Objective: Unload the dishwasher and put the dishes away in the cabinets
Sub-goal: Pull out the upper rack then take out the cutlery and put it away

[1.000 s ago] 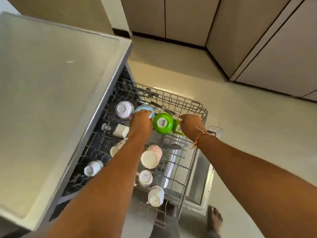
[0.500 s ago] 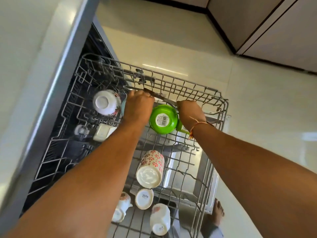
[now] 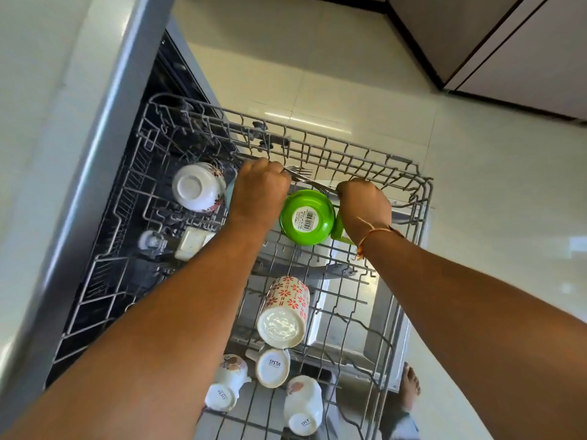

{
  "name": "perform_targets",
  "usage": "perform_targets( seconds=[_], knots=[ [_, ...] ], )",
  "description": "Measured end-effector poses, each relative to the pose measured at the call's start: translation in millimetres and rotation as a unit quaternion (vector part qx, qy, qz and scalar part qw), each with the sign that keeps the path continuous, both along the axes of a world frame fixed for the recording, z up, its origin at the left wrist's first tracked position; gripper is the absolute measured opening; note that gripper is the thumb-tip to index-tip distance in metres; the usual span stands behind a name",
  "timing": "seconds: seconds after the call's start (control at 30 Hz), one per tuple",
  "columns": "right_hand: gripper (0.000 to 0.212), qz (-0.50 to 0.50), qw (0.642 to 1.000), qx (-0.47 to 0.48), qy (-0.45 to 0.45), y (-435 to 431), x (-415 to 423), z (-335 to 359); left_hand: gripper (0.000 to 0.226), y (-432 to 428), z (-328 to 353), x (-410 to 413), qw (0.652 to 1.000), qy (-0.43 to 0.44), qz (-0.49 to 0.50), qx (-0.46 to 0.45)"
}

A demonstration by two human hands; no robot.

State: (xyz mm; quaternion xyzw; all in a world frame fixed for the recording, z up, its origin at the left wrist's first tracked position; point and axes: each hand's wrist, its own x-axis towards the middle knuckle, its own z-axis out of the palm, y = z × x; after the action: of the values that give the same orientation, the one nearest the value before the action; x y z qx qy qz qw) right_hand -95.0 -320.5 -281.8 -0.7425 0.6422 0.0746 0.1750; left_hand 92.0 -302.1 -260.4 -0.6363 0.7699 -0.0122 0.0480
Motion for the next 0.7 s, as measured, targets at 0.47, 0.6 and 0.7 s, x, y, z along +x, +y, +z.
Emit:
perform_targets(
  seconds=[0.47, 0.6, 0.7],
  knots=[
    [0.022, -0.102, 0.972, 0.003, -0.210, 68, -44, 125, 0.020, 120, 114, -15, 0.954, 0.121, 0.274, -0.022],
    [0.007, -0.228, 0.879, 0.155, -0.388, 108, -71, 186, 0.020, 190, 167, -51, 0.839, 0.272, 0.470, -0.023],
    [0.007, -0.256, 0.783, 0.300, -0.482, 150, -91, 233, 0.017, 244, 207, -88, 0.732, 0.391, 0.558, -0.017]
  ],
)
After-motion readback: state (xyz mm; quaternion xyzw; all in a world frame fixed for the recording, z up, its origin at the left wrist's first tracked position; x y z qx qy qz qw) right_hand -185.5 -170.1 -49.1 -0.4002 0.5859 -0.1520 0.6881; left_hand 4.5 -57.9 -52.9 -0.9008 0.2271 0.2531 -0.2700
